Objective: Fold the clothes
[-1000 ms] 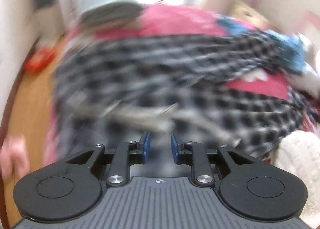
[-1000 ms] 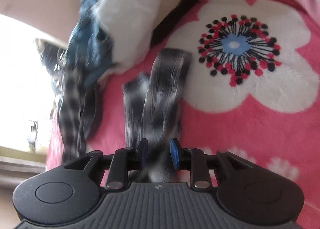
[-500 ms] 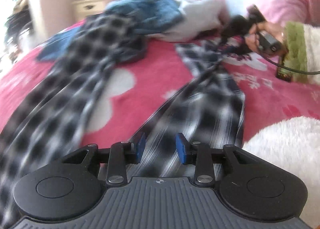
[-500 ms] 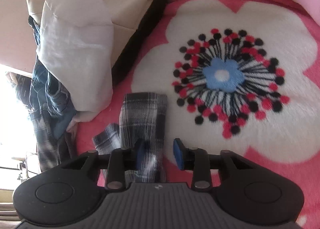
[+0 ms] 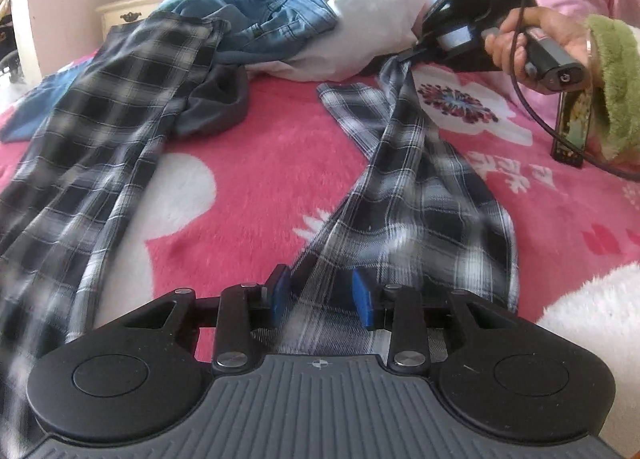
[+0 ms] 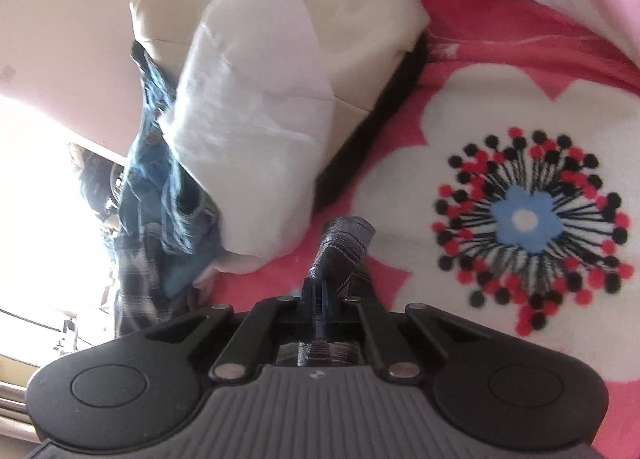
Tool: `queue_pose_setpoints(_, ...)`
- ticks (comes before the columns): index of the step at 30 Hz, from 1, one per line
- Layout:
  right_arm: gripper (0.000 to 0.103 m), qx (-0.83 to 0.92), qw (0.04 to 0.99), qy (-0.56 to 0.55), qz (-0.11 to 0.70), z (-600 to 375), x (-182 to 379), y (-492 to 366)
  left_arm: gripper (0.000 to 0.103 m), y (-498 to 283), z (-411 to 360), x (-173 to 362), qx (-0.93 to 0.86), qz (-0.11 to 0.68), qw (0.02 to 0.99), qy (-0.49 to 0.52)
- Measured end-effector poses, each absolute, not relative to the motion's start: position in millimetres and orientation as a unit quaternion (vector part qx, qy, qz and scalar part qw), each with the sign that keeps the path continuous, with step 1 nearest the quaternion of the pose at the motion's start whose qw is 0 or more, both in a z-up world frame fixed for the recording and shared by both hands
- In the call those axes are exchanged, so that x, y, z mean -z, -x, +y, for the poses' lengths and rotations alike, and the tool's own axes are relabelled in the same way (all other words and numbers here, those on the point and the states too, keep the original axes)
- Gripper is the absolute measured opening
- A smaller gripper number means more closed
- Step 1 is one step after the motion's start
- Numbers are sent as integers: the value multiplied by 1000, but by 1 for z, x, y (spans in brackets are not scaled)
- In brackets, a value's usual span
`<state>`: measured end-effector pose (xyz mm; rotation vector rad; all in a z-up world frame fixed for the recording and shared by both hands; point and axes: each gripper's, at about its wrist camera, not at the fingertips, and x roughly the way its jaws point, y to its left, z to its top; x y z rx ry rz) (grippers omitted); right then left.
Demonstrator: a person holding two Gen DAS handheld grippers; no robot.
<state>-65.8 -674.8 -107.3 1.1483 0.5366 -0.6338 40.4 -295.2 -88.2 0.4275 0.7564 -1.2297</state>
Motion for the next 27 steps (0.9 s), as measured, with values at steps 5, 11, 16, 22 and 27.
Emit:
queue_pose_setpoints(5, 3, 283, 774, -529, 204, -666, 84, 72, 34, -51, -301, 95, 573, 362, 718, -160)
queue_pose_setpoints(11, 3, 284, 774, -539, 170, -656, 67, 85, 28, -47, -301, 93, 568, 356, 729, -138)
queue_pose_setpoints(16, 3, 276, 779, -546, 139, -647, 55, 97, 9, -37, -287, 77, 556, 327, 755, -123)
queue_pose_setpoints(22, 3, 245, 805, -523, 135, -636, 39, 74, 4, -36, -261, 57, 524, 307, 789, -90)
queue_pose_setpoints(27, 3, 203, 828, -494, 169, -619, 38, 6, 4, -51, -248, 58, 493, 327, 804, -65)
